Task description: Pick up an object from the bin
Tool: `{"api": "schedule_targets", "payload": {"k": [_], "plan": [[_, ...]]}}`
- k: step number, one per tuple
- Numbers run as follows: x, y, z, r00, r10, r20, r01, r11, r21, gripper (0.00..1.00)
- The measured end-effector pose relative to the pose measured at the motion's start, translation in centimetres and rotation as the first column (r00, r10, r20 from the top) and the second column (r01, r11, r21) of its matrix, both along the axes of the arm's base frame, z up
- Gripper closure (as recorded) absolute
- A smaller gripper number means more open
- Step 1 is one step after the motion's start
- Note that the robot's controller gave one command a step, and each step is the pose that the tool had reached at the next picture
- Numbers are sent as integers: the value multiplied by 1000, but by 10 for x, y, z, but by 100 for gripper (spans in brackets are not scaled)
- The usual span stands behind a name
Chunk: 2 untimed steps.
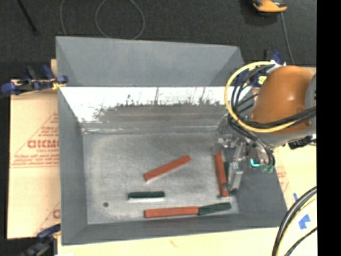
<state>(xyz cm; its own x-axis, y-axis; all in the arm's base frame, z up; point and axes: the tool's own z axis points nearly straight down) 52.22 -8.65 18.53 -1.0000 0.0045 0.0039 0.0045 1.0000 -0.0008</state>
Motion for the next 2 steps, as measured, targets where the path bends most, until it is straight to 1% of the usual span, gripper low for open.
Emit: {"api": "schedule_targets", "payload": {"k": [1, 2], "plan": [[48, 83, -119, 995, 105, 4, -105, 995, 3, 0], [66, 109, -83, 995, 97, 11, -97, 995, 2, 0]]}}
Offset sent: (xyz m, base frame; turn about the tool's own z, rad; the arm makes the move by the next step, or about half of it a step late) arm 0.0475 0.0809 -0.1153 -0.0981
